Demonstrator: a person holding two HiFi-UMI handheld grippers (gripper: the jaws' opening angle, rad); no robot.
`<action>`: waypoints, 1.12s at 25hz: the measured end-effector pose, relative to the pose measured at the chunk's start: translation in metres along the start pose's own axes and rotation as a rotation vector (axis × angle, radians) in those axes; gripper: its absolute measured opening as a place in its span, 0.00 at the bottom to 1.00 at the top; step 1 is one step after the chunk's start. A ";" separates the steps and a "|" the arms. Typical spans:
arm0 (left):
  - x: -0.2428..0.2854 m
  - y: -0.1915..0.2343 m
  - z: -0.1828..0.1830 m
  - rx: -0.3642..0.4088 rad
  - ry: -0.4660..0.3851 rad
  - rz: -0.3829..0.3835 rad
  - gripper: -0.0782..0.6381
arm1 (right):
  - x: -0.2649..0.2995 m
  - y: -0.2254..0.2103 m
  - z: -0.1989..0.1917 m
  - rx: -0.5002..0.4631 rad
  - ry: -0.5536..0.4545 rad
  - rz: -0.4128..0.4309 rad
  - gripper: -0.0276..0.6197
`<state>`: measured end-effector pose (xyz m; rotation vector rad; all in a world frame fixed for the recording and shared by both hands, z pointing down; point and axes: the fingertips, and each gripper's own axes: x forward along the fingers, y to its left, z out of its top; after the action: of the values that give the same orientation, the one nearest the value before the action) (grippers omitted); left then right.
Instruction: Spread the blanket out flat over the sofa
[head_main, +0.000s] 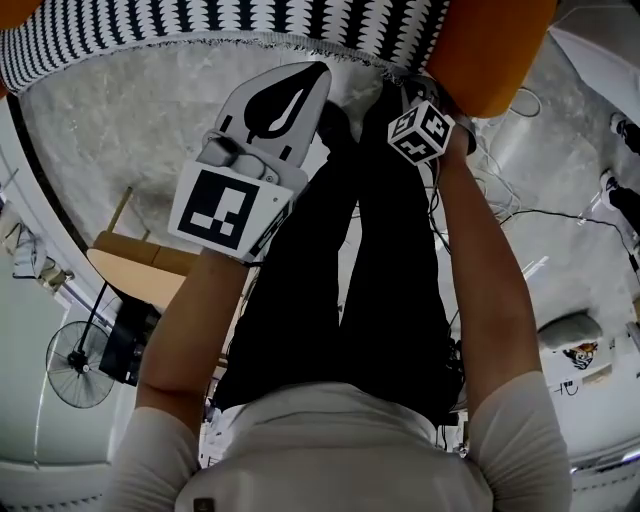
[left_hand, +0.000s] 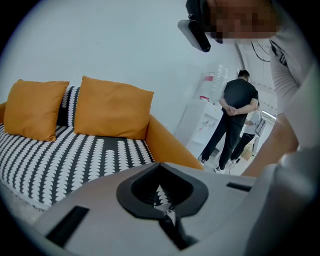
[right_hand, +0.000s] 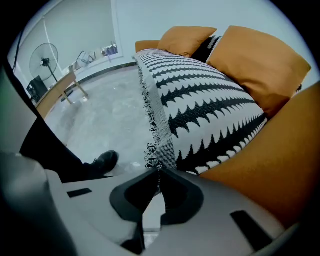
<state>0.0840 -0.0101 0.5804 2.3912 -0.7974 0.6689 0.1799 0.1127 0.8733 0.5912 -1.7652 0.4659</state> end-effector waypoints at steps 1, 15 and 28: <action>0.000 0.000 0.004 0.001 -0.007 0.001 0.12 | -0.002 0.001 0.001 0.021 -0.004 0.007 0.09; -0.114 -0.036 0.126 0.067 -0.120 0.059 0.12 | -0.175 0.013 0.056 0.082 -0.117 0.012 0.25; -0.296 -0.092 0.257 0.134 -0.358 0.164 0.12 | -0.458 -0.049 0.187 0.175 -0.443 -0.173 0.25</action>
<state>0.0080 0.0118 0.1853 2.6286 -1.1385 0.3665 0.1645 0.0333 0.3831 1.0244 -2.0788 0.3902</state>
